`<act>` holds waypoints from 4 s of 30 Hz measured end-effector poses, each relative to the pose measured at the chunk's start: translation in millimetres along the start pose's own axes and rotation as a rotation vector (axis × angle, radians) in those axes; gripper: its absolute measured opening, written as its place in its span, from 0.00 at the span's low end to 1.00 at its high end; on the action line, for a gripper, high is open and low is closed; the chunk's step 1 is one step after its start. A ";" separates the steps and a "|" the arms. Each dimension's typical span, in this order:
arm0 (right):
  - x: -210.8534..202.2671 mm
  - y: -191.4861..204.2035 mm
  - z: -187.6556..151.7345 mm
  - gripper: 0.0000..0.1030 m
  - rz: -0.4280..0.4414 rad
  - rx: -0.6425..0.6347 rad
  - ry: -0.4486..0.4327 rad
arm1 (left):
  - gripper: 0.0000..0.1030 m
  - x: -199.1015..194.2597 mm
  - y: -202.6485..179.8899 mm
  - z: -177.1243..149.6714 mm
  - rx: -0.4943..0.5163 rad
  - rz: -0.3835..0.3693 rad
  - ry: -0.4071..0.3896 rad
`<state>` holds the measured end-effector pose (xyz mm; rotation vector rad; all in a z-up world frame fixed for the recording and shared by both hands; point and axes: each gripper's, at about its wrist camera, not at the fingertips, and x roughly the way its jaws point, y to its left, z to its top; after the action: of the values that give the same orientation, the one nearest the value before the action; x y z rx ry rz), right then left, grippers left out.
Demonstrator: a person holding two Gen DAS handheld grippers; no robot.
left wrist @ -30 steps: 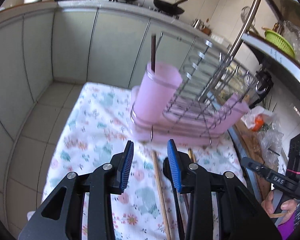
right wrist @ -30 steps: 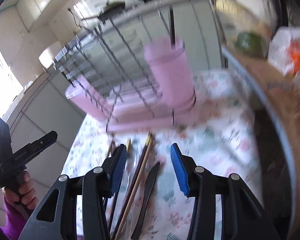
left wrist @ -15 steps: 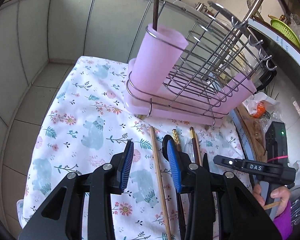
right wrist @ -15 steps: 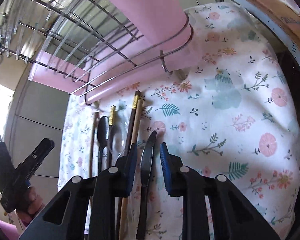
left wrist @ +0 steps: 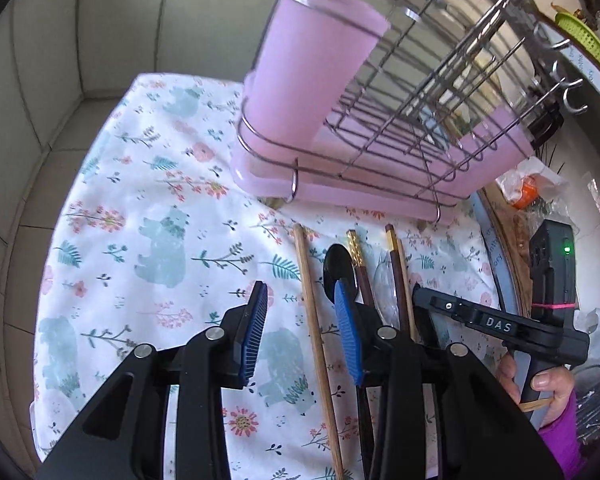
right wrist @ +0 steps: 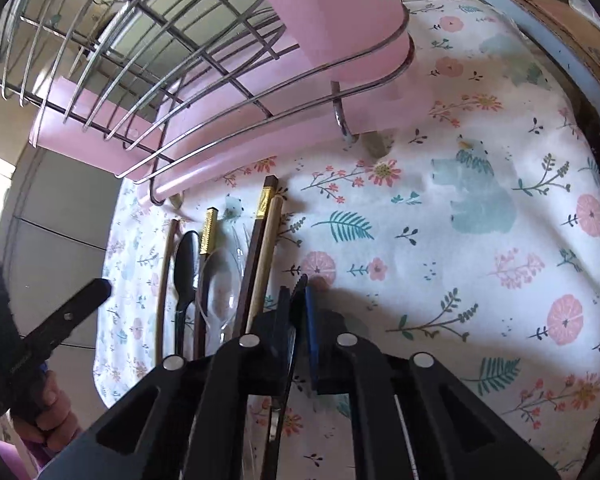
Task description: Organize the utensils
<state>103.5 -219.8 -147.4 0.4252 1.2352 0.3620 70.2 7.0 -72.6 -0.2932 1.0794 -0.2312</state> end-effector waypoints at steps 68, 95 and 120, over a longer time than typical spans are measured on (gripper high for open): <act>-265.8 83.0 31.5 0.02 -0.080 -0.309 -0.856 | 0.05 -188.1 -30.4 91.4 -0.056 -0.088 -0.811; -187.9 54.8 95.9 0.02 -0.196 -0.277 -0.863 | 0.05 -124.8 -35.2 122.2 0.017 0.102 -1.047; -146.4 18.4 84.5 0.10 -0.132 -0.169 -0.683 | 0.10 -87.3 -11.8 88.0 -0.021 0.038 -0.801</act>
<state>141.1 -284.7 5.2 0.2829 0.5568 0.1788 108.4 35.1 42.5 -0.3423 0.2947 -0.0521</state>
